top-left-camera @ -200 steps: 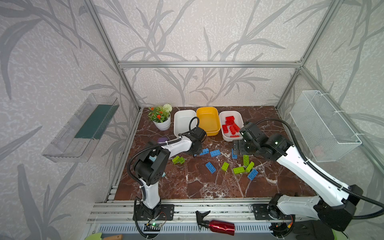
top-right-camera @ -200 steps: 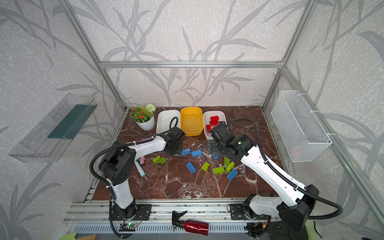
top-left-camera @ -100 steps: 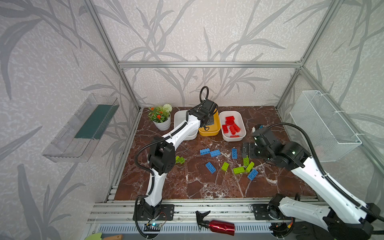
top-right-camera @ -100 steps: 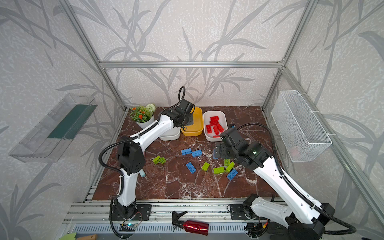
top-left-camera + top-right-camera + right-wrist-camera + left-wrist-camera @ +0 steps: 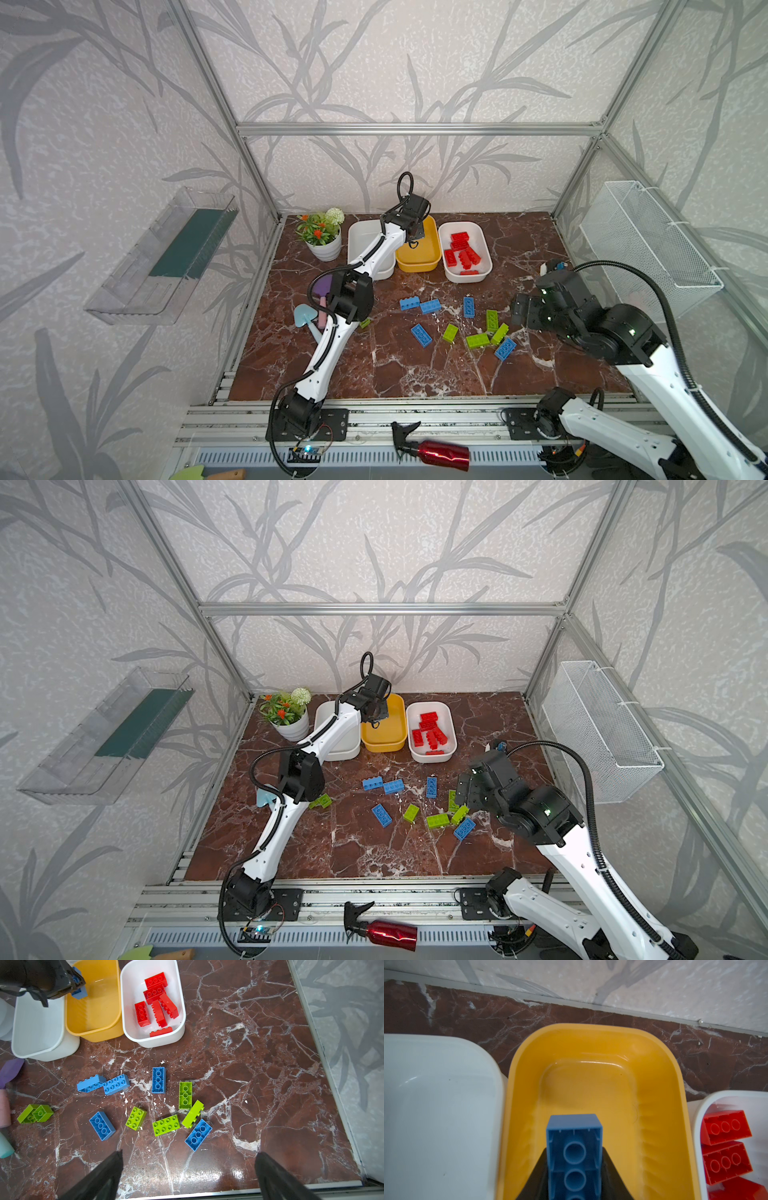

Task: Sort the legos into containers by color
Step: 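Carry the blue brick with the left gripper into the yellow bin and release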

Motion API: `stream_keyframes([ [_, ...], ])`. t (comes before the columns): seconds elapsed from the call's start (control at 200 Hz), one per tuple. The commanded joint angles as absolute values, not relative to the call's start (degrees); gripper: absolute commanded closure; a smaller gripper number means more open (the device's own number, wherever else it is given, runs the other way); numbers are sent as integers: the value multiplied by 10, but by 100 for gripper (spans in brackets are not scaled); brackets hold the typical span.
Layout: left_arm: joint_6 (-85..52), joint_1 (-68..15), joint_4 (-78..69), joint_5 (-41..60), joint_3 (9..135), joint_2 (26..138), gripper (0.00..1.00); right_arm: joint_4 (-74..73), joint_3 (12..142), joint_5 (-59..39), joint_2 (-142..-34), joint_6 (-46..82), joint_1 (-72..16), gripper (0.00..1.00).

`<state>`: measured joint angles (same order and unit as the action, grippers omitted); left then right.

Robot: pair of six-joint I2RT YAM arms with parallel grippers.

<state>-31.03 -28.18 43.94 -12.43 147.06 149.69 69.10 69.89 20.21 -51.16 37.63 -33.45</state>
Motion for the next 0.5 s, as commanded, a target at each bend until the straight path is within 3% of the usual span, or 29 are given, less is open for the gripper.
stream_keyframes([
  [0.0, -323, -286, 402, -119, 1490, 1512, 62, 715, 701, 209, -512, 369, -316, 1],
  [0.09, -334, -284, 401, -110, 1505, 1525, 39, 711, 704, 196, -517, 344, -301, 1],
  [0.17, -327, -284, 396, -87, 1509, 1521, 27, 707, 708, 186, -526, 331, -290, 1],
  [0.355, -349, -285, 446, -67, 1490, 1476, 23, 681, 712, 161, -547, 311, -284, 1],
  [0.495, -380, -299, 439, -87, 1334, 1374, 23, 653, 708, 134, -562, 304, -284, 1],
])
